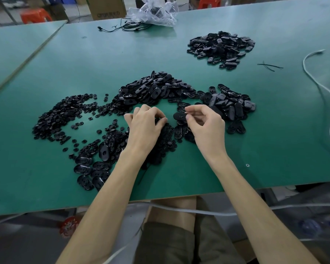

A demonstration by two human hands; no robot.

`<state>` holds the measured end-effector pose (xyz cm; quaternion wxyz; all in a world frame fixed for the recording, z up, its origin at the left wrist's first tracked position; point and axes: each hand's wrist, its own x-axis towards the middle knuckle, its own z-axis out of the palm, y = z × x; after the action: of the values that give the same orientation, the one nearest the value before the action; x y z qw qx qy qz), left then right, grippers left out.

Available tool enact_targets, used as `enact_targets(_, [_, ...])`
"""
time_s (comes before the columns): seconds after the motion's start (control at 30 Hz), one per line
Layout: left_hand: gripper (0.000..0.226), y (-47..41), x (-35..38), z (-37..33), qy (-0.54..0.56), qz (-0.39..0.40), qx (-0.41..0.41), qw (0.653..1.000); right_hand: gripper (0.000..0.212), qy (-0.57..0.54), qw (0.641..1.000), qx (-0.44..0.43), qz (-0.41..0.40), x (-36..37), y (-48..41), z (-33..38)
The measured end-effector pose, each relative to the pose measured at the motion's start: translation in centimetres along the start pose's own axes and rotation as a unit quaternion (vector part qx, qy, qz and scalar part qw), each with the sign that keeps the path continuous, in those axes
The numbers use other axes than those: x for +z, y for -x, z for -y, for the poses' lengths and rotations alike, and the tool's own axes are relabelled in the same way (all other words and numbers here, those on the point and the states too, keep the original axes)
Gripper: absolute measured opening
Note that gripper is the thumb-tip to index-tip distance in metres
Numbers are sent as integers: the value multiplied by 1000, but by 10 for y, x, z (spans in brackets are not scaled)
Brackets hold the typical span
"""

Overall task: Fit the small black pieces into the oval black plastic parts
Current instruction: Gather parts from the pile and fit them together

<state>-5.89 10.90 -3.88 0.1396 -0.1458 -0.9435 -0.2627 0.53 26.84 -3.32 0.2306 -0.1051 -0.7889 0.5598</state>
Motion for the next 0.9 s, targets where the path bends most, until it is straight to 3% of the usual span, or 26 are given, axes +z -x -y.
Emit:
enact_targets(0.47, [12,-1,-1,1,14,-41,-28,999,18,-1,1000,3,0,1,0,0])
enact_targets(0.9, [13,1,0,-1,14,8,52,999,16,5,1000,2,-1,1,1,3])
